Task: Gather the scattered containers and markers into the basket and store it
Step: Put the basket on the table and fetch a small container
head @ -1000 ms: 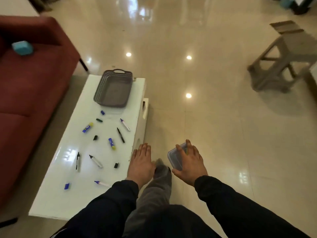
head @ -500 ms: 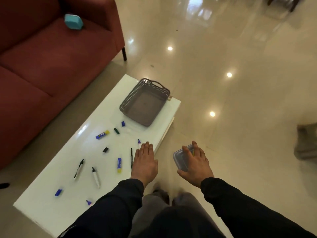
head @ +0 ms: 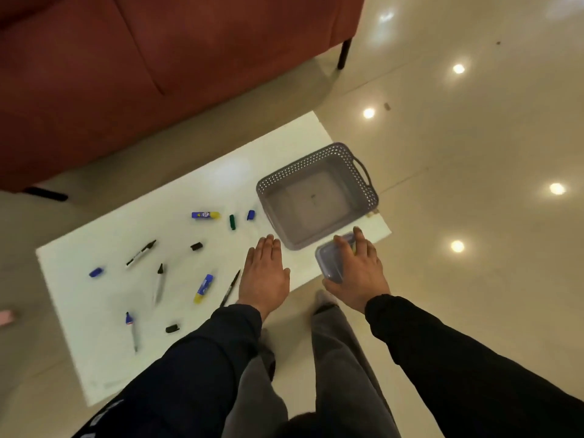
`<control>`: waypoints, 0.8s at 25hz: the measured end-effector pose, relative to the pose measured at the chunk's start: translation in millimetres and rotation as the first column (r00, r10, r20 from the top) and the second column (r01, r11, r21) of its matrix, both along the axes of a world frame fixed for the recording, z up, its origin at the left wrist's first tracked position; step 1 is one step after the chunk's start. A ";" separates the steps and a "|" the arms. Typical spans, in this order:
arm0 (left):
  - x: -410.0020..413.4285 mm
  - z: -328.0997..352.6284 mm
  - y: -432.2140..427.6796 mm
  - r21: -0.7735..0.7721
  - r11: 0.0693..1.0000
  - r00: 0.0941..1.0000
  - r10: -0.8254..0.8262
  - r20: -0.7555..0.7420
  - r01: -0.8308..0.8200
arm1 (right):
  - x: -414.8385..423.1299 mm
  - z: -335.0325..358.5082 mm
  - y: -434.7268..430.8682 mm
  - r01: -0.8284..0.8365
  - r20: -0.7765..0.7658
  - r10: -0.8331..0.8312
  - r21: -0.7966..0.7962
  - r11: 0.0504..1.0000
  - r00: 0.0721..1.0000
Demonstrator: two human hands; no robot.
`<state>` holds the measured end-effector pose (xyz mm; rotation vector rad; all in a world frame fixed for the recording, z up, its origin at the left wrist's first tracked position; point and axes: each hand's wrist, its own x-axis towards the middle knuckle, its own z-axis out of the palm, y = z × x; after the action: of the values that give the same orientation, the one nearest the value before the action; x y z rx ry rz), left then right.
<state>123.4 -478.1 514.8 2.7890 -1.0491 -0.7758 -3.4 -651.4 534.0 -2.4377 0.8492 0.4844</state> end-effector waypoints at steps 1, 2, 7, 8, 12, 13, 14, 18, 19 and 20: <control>2.5 -8.4 -10.6 0.013 0.999 0.999 0.032 0.002 -0.032 | 12.5 -10.6 -15.5 -0.031 0.004 0.031 0.007 0.999 1.000; 6.6 -17.7 -20.4 0.020 0.998 0.998 0.057 0.007 -0.057 | 26.3 -21.6 -30.4 -0.050 0.023 0.049 0.016 0.999 0.999; 42.4 -86.6 -62.5 0.031 0.988 0.988 0.152 0.013 -0.152 | 115.3 -96.4 -118.0 -0.052 0.075 0.050 0.029 0.998 0.996; 50.2 -100.3 -67.8 0.038 0.987 0.988 0.155 0.018 -0.156 | 132.3 -109.7 -133.1 -0.042 0.096 0.039 0.031 0.999 0.995; 67.3 -141.5 -79.5 0.055 0.986 0.986 0.157 0.055 -0.160 | 182.9 -152.8 -174.3 0.032 0.307 -0.100 0.220 0.975 0.946; 67.5 -149.6 -80.6 0.059 0.985 0.986 0.156 0.065 -0.160 | 190.2 -162.3 -179.0 0.045 0.349 -0.153 0.297 0.954 0.925; 66.2 -156.6 -81.0 0.062 0.984 0.984 0.160 0.073 -0.164 | 195.7 -170.2 -180.4 0.057 0.380 -0.203 0.361 0.931 0.903; 58.4 -176.5 -81.4 0.057 0.977 0.977 0.199 0.072 -0.203 | 188.4 -207.4 -173.1 0.141 0.444 -0.367 0.464 0.875 0.818; 57.9 -179.1 -81.8 0.061 0.977 0.977 0.200 0.078 -0.205 | 184.4 -212.6 -172.0 0.156 0.440 -0.393 0.484 0.861 0.807; 57.7 -180.7 -81.5 0.071 0.977 0.977 0.194 0.086 -0.200 | 179.9 -216.1 -172.1 0.167 0.423 -0.413 0.507 0.846 0.806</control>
<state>181.1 -559.6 334.1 2.9541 -0.7506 -0.7041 176.5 -823.5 317.9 -1.8166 0.7574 -0.1064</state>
